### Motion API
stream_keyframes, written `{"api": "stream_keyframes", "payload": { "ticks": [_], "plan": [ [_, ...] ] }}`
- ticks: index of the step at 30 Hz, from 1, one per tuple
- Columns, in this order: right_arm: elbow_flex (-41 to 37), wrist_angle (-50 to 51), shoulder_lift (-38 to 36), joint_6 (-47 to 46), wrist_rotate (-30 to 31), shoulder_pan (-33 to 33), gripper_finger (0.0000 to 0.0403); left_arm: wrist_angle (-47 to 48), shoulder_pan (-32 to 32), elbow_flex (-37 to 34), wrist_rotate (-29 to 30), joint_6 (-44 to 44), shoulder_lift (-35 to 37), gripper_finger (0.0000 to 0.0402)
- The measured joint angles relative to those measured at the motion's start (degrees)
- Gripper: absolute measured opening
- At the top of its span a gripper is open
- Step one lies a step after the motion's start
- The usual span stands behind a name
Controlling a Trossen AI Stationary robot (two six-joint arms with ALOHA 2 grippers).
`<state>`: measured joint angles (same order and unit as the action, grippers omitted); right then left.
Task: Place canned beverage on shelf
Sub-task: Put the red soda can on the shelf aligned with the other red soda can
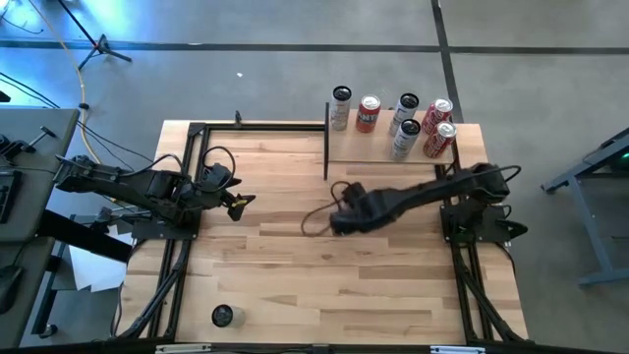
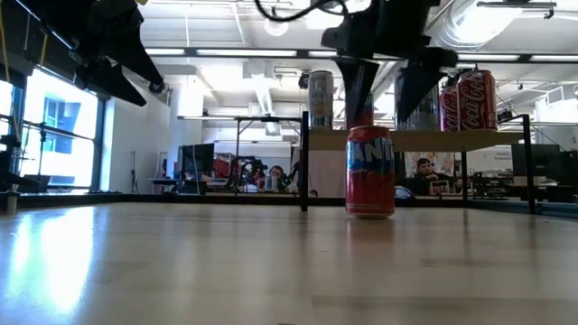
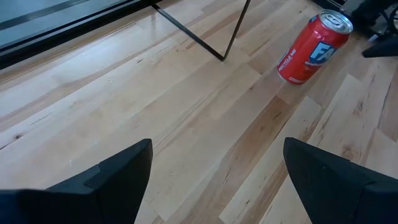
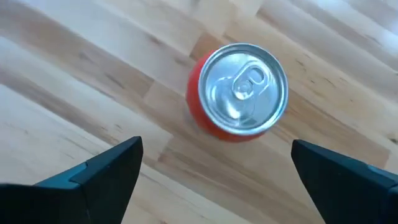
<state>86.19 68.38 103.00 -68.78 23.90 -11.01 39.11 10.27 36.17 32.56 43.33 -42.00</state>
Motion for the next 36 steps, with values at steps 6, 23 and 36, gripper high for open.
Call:
{"api": "stream_keyframes", "payload": {
  "ticks": [6, 23, 36],
  "plan": [
    [-4.2, -0.8, 0.0, -18.8, 8.6, -6.4, 0.0399, 0.0, 0.0, 0.0, 0.0, 0.0, 0.0, 0.0337],
    [-22.7, -29.9, 2.9, -29.8, 34.5, -14.2, 0.0399, 0.0, 0.0, 0.0, 0.0, 0.0, 0.0, 0.0337],
    [-23.0, -31.0, 13.6, -32.9, 44.4, -12.1, 0.0399, 0.0, 0.0, 0.0, 0.0, 0.0, 0.0, 0.0337]
  ]
}}
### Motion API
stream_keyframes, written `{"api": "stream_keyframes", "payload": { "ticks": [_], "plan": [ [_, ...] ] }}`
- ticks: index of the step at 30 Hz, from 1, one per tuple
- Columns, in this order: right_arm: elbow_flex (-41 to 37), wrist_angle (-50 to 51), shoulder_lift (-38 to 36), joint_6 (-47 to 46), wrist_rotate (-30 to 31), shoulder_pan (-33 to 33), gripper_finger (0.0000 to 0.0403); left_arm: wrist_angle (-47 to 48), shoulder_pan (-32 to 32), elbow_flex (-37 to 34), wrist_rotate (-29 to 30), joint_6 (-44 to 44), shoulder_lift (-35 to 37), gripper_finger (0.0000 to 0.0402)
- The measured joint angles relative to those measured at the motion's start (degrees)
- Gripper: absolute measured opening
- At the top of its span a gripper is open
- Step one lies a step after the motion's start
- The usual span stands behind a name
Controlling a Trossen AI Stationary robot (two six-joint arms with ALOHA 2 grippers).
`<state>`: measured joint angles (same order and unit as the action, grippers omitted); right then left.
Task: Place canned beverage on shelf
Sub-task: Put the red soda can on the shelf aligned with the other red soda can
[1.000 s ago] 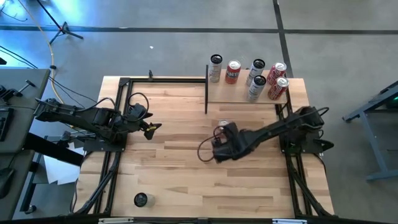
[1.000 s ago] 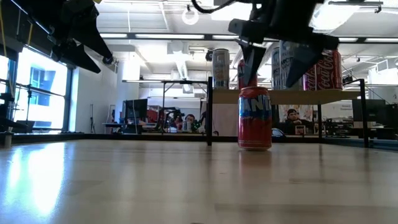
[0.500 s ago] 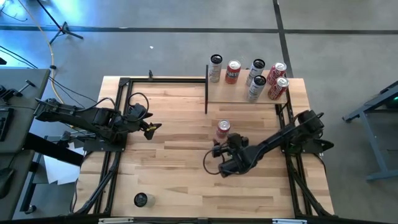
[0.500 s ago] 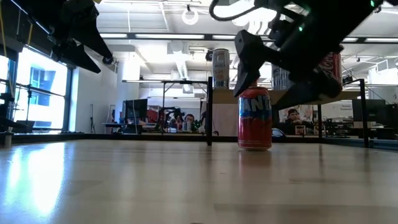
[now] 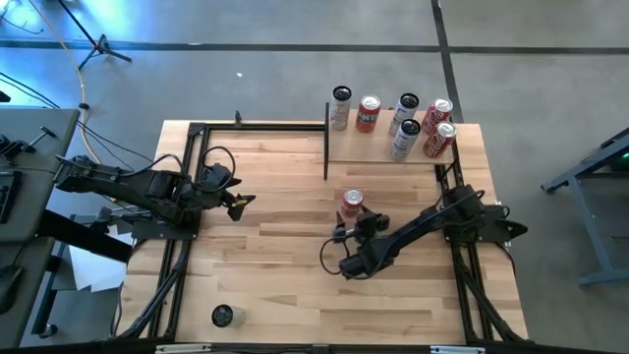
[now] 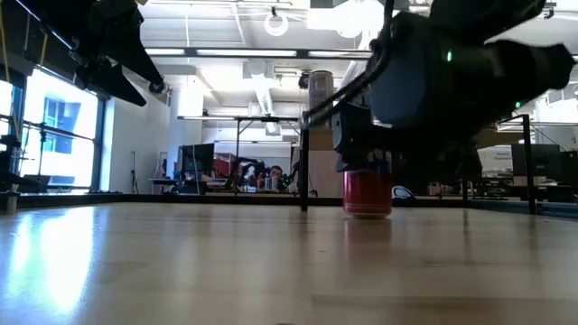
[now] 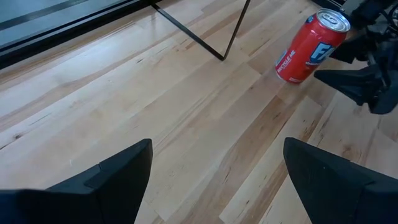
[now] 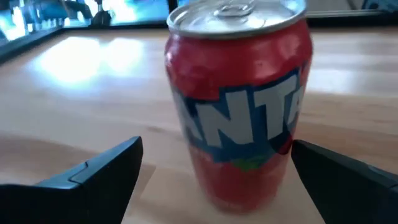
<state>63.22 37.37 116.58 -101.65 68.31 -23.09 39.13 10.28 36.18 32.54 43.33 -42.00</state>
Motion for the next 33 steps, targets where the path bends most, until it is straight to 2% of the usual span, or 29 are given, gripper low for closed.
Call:
{"api": "stream_keyframes", "payload": {
  "ticks": [8, 17, 21, 28, 33],
  "plan": [
    [0.0, 0.0, 3.5, -7.7, 6.8, 1.2, 0.0399, 0.0, 0.0, 0.0, 0.0, 0.0, 0.0, 0.0337],
    [0.0, -0.4, 3.6, -7.5, 7.9, 3.0, 0.0394, 0.0, 0.0, 0.0, 0.0, 0.0, 0.0, 0.0337],
    [0.0, -0.4, 3.6, -8.8, 7.7, 2.9, 0.0370, 0.0, 0.0, 0.0, 0.0, 0.0, 0.0, 0.0337],
    [0.0, -2.7, 3.6, -9.2, 7.6, 2.7, 0.0284, 0.0, 0.0, 0.0, 0.0, 0.0, 0.0, 0.0337],
    [0.0, -3.2, 2.5, -8.6, 6.6, 1.8, 0.0283, 0.0, 0.0, 0.0, 0.0, 0.0, 0.0, 0.0337]
  ]
}}
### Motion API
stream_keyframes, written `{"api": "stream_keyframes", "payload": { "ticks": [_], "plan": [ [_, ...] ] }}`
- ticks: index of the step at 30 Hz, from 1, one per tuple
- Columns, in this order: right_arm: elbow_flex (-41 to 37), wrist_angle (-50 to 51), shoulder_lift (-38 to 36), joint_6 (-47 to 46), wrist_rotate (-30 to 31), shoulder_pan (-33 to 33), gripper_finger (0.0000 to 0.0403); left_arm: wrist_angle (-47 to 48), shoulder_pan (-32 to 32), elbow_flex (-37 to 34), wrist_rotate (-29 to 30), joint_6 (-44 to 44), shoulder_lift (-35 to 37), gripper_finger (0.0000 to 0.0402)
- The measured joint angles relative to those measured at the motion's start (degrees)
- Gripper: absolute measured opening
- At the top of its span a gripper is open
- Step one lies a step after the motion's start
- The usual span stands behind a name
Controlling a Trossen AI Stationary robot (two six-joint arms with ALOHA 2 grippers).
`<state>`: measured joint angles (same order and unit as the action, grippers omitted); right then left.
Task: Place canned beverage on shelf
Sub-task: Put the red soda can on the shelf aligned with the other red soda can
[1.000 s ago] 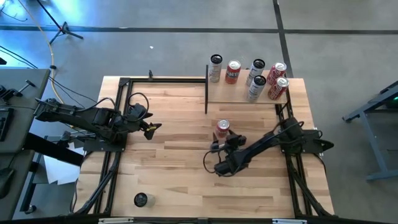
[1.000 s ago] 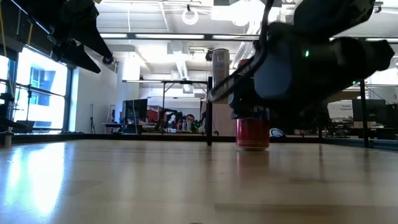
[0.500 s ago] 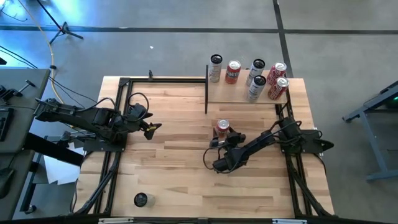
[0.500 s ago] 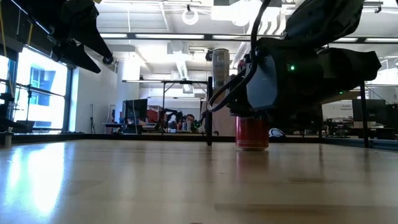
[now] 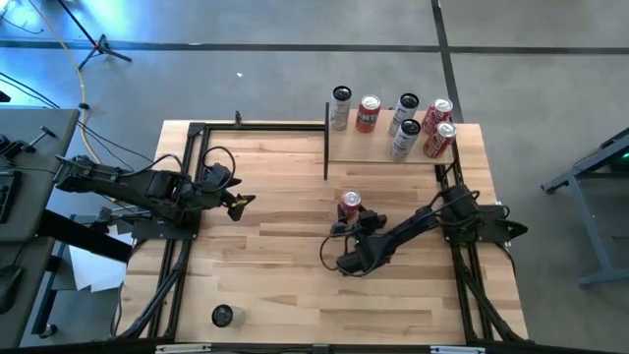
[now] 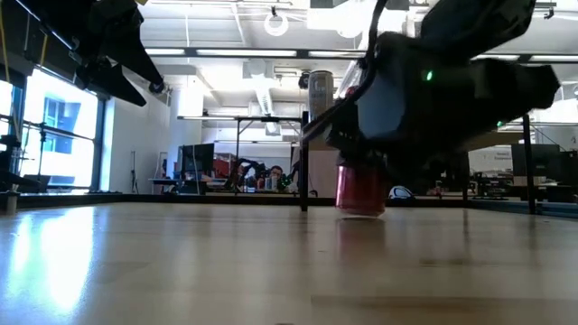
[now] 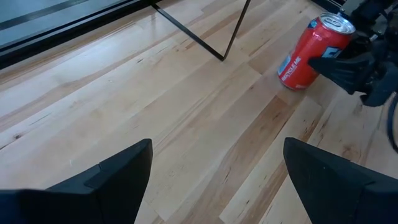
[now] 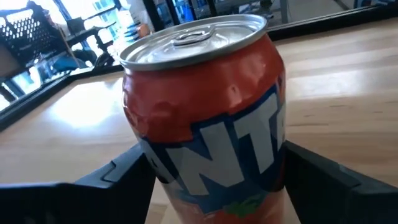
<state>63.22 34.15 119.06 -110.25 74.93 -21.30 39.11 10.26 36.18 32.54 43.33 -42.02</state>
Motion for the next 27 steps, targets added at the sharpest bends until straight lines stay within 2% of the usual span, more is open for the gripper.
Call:
{"api": "stream_keyframes", "payload": {
  "ticks": [7, 14, 20, 27],
  "plan": [
    [1.3, 2.4, -6.9, 10.2, -0.7, -0.6, 0.0283, 0.0, 0.0, 0.0, 0.0, 0.0, 0.0, 0.0337],
    [6.3, 11.4, -16.8, 23.5, -2.0, 1.2, 0.0283, 0.0, 0.0, 0.0, 0.0, 0.0, 0.0, 0.0337],
    [7.2, 15.4, -22.3, 22.4, -1.3, 6.0, 0.0283, 0.0, 0.0, 0.0, 0.0, 0.0, 0.0, 0.0337],
    [7.1, 15.6, -22.6, 21.7, 2.1, 11.3, 0.0283, 0.0, 0.0, 0.0, 0.0, 0.0, 0.0, 0.0337]
  ]
}}
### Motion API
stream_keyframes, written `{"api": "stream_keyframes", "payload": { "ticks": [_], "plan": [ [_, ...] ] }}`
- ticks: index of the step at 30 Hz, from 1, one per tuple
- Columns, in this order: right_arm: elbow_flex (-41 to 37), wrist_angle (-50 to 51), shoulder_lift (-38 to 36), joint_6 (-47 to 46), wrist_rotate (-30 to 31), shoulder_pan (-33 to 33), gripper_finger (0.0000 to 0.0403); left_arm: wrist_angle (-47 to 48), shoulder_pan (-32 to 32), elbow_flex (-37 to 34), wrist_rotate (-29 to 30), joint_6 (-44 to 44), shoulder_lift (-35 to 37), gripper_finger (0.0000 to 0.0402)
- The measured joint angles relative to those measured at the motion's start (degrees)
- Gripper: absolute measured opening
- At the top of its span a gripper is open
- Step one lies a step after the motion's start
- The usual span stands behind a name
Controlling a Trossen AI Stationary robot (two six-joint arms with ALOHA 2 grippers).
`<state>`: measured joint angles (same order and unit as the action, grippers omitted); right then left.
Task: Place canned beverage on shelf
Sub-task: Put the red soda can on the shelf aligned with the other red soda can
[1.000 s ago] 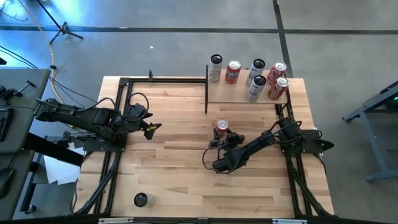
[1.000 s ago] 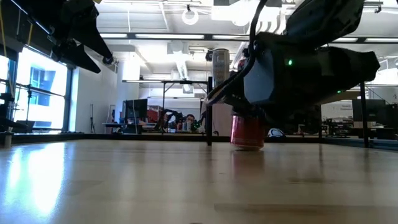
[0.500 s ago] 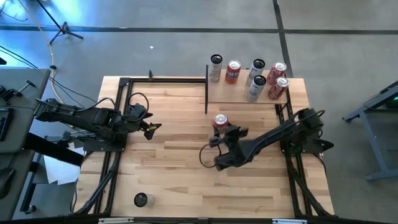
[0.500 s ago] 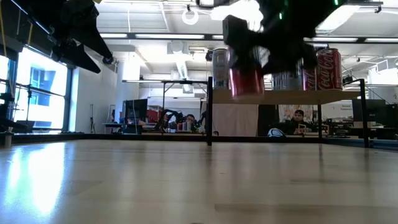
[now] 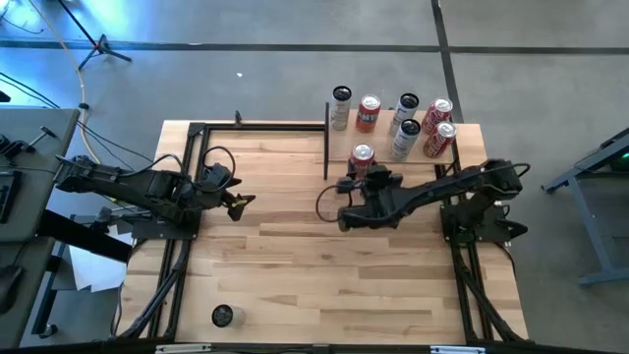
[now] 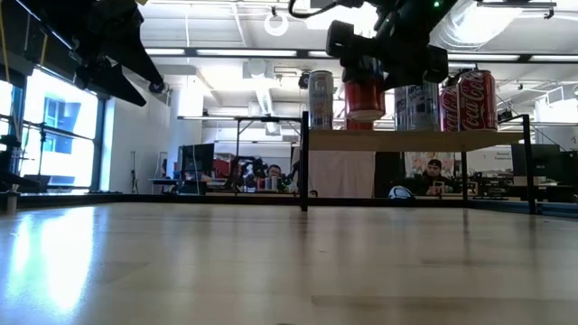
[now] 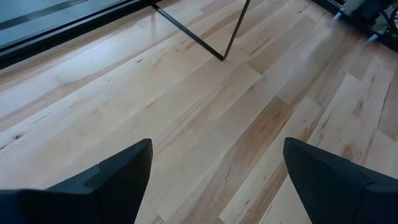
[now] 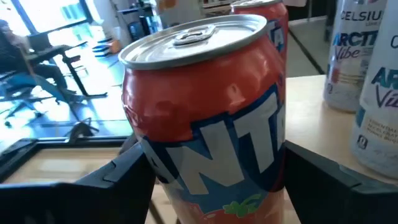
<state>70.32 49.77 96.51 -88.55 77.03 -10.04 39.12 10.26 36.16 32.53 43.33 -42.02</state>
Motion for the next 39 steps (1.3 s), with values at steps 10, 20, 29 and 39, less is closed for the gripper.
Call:
{"api": "stream_keyframes", "payload": {
  "ticks": [10, 20, 29, 39],
  "plan": [
    [0.0, 2.0, 0.0, 1.9, 0.6, 4.7, 0.0289, 0.0, 0.0, 0.0, 0.0, 0.0, 0.0, 0.0337],
    [0.0, 2.6, 0.0, 1.8, -2.0, 9.2, 0.0290, 0.0, 0.0, 0.0, 0.0, 0.0, 0.0, 0.0337],
    [0.0, 2.3, 0.0, 1.8, -2.5, 12.1, 0.0290, 0.0, 0.0, 0.0, 0.0, 0.0, 0.0, 0.0337],
    [0.0, -0.4, 0.1, 1.8, -2.9, 14.2, 0.0291, 0.0, 0.0, 0.0, 0.0, 0.0, 0.0, 0.0337]
  ]
}}
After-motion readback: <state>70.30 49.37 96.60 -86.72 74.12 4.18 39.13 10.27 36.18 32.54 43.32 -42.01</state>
